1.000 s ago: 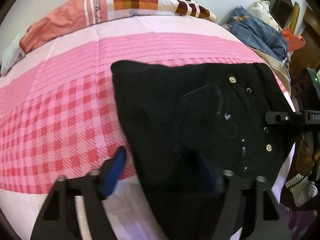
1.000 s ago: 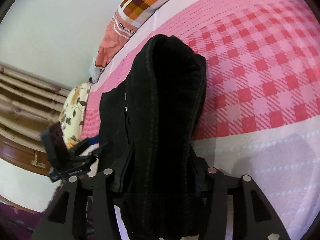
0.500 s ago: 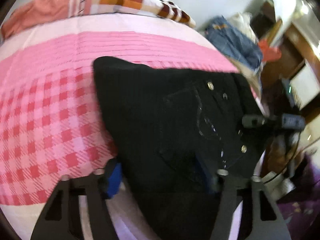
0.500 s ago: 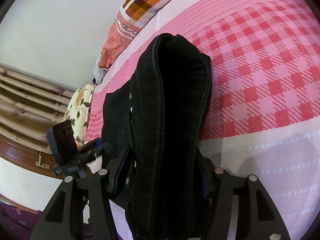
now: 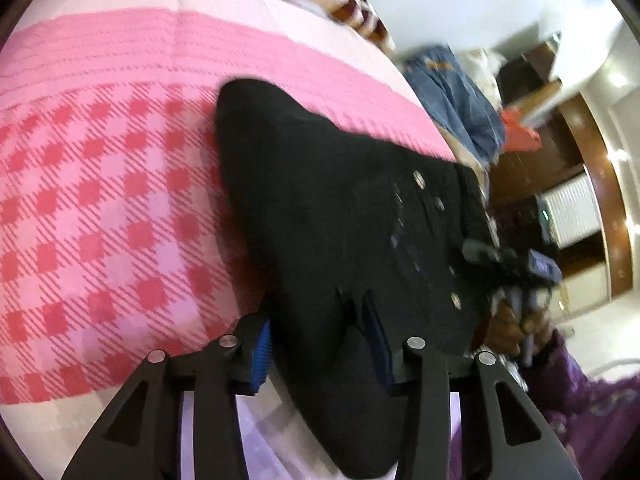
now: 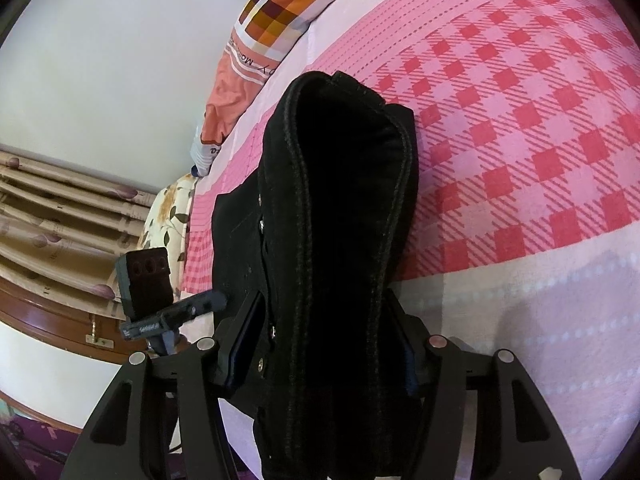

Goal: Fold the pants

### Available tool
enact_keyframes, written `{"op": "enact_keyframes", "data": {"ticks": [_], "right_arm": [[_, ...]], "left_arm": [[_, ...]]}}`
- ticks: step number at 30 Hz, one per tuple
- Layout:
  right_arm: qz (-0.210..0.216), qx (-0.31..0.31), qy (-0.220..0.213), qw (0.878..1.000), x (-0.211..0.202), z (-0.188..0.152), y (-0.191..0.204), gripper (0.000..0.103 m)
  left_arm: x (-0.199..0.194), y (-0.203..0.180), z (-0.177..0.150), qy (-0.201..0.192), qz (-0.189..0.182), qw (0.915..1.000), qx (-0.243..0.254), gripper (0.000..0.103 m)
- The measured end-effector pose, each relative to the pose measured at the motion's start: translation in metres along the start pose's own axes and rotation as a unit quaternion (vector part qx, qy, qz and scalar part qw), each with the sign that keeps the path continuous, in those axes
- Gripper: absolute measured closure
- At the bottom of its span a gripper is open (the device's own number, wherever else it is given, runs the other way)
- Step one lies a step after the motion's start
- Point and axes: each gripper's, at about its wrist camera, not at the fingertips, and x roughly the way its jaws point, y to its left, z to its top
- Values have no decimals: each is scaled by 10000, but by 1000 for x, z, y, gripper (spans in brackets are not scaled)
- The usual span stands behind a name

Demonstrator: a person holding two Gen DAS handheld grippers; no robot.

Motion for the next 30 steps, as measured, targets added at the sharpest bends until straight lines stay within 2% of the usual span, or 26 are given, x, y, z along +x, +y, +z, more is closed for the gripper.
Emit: {"op": "enact_keyframes", "data": {"ticks": [1,3,6,10,11,12,13,15,17,22,25,30], "right_arm": [[8,7,0,10000,0,0,0,46],[34,21,-10,10000,0,0,-1,46],[38,-8,-29,10000,-1,-1,-2,43],[-8,-64,-94,9999,0,-3,2,43],[-127,-136,-114,9998,0,-4,5,47],[-261,-195,-116,9994,2,-5,6,58],[-352,-234,-105,9991,4,-5,8,63],[-320,-229,-143,9991,5,-5,9,66],[-304,-232,-172,9991,5,-5,10,68],[45,23,-253,9997,2,-2,5,71],[201,63,-290,9994,1,-2,7,71],[293,45,-225,9993,8,-1,15,71]], "left_arm": [[1,-3,-2,194,-52,9997,123,57],[1,-6,-6,341,-76,9991,232,54],[2,0,-1,348,-341,9988,-45,54],[5,4,5,201,-525,9983,-123,53],[5,1,6,96,-467,9988,-74,55],[6,-2,6,-50,-260,9996,44,66],[8,-4,7,-125,-111,9998,117,72],[8,-5,4,-300,-33,9995,25,74],[8,-7,3,-390,52,9992,-41,76],[5,-27,-2,-674,489,9964,128,83],[1,-43,-3,-864,789,9928,272,84],[-8,-54,-4,-1001,1029,9888,409,85]]}}
